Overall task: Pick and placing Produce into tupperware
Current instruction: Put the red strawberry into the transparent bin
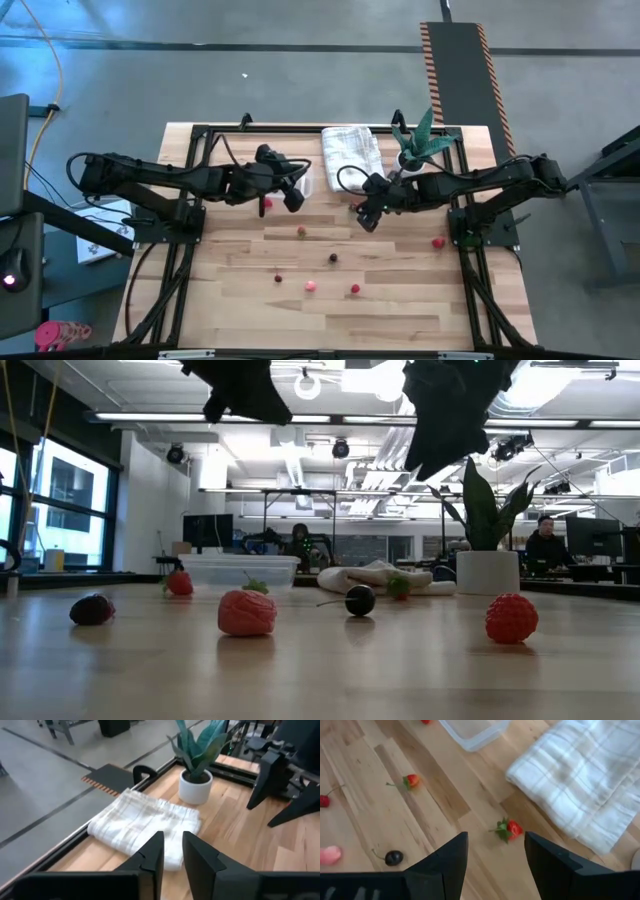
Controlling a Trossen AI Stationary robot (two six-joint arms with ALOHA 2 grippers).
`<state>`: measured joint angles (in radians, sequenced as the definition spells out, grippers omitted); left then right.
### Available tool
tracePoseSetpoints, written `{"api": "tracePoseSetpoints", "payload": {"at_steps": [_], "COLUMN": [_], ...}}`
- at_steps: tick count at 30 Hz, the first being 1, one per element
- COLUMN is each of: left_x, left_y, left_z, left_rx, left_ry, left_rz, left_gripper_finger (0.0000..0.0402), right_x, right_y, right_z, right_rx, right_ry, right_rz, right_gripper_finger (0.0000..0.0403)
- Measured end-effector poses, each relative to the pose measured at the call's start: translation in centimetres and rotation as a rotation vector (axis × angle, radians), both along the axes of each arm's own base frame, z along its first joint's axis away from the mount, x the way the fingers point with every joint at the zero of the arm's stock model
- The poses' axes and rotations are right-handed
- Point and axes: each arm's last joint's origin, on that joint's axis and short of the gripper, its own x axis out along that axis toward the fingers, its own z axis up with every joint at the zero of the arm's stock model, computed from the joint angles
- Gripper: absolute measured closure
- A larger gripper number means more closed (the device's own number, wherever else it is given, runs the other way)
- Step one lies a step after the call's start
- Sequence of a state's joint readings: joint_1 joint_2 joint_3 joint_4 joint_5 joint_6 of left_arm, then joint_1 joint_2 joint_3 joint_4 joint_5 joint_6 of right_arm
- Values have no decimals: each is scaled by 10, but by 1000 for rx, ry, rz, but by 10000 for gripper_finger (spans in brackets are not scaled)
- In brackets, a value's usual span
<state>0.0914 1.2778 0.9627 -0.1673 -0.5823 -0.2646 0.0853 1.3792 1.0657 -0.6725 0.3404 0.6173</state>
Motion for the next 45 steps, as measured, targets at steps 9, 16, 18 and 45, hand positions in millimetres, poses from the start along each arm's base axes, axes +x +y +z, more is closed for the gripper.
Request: {"api": "tracePoseSetpoints", "payload": {"at_steps": [9,16,18,45], "left_x": [-5,-7,-7,-3], "left_y": [-1,-1,-2,-4], "left_z": [-9,-12,-12,-10], "left_rx": [-63,-86,-91,-134], "left_ry": [80,102,99,61], "left_rz": [3,9,3,-76], "left_gripper_finger": [293,278,277,277], "right_x": [-13,-23,-28,-153], "right_y": [6,27,35,110], "right_z": [-7,-10,-12,-53], "right_rx": [41,94,123,389], "right_ry": [120,140,157,529], "right_rz": [-68,-155,-212,-510], "right_gripper_finger": [215,215,215,215]}}
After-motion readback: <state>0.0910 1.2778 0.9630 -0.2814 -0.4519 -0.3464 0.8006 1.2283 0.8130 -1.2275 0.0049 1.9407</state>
